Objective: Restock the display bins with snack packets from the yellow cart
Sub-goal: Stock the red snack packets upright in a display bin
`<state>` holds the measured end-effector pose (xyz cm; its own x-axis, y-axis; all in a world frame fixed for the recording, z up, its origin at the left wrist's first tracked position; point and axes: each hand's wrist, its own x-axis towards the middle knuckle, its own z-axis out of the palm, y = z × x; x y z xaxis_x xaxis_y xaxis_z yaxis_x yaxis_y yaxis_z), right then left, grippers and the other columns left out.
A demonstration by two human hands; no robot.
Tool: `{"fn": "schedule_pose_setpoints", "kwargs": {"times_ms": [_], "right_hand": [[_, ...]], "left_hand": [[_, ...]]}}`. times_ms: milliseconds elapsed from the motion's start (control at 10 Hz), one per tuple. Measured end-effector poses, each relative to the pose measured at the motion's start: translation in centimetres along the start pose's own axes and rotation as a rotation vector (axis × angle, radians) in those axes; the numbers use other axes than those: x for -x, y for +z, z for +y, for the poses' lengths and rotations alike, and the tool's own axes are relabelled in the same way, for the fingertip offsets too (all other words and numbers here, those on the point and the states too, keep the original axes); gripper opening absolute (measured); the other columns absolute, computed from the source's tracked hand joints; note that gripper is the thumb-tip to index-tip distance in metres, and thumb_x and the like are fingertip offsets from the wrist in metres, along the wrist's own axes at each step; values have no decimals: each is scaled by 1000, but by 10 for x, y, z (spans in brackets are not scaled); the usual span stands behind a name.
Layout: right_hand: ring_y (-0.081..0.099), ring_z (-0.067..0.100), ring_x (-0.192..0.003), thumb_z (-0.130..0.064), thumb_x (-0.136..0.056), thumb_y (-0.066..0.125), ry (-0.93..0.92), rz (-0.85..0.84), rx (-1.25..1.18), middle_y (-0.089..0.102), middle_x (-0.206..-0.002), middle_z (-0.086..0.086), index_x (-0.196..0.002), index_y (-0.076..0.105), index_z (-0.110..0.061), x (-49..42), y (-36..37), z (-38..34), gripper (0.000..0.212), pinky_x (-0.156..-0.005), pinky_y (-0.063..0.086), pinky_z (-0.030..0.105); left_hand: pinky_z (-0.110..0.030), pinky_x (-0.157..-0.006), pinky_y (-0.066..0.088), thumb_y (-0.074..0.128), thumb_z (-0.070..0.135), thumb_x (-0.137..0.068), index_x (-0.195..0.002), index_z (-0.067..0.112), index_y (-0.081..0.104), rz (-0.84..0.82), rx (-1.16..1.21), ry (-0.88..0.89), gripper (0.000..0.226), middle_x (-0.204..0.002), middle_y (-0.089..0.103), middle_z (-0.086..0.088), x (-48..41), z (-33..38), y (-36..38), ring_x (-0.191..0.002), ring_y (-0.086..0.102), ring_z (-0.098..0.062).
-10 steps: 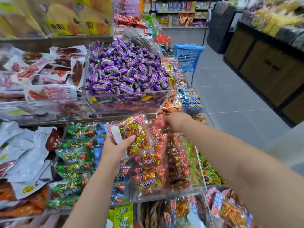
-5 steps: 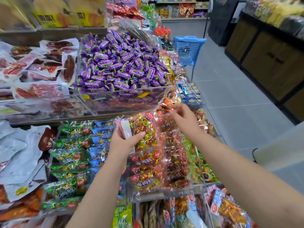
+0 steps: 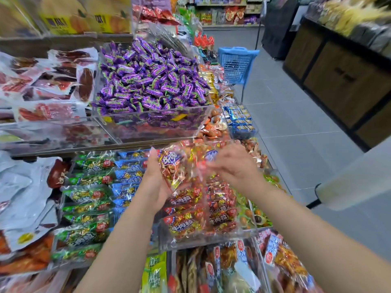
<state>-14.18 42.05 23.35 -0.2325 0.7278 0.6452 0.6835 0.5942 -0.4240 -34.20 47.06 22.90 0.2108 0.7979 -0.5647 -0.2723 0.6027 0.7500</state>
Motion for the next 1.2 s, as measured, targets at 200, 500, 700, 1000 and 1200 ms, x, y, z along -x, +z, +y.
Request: {"fn": "schedule_pose_setpoints", "kwargs": {"times_ms": [200,500,700,1000,1200], "right_hand": [[55,16,-91,-17,-81,71,-299,-130,200,69,-82,-4,-84,78,-23,18,1,0,9,-77,46,35],[41,12,-119,-41,-80,66,1173,75,-715,43,-128,-5,-127,46,-33,19,-4,-28,51,-107,37,31],[65,28,-90,-14,-65,77,1394,186,-1067,71,-100,8,-117,51,-8,1,3,-7,58,-81,55,47],[54,19,-115,-14,-81,67,682,-811,274,54,-134,1,-140,44,-28,-51,-24,67,65,-92,47,29],[57,26,-108,-2,-88,47,412,-968,669,59,-123,2,-130,48,-30,-61,36,84,51,-71,41,29]], "left_hand": [[-61,-97,43,85,29,-48,-150,20,22,-25,-15,57,120,-142,48,-16,0,-4,2,-124,52,-36],[-60,-105,37,71,1,-80,-146,16,24,153,137,218,82,-147,41,-15,-17,-19,7,-129,47,-33],[-56,-110,32,81,31,-73,-151,23,16,157,-63,300,102,-156,28,-1,-14,-31,18,-138,35,-25],[-53,-104,43,69,36,-85,-145,18,34,194,-318,385,71,-140,52,-5,-15,-30,5,-126,52,-27],[-51,-95,50,70,29,-86,-139,21,42,193,-314,350,60,-125,63,-1,-17,-25,1,-110,63,-24]]}}
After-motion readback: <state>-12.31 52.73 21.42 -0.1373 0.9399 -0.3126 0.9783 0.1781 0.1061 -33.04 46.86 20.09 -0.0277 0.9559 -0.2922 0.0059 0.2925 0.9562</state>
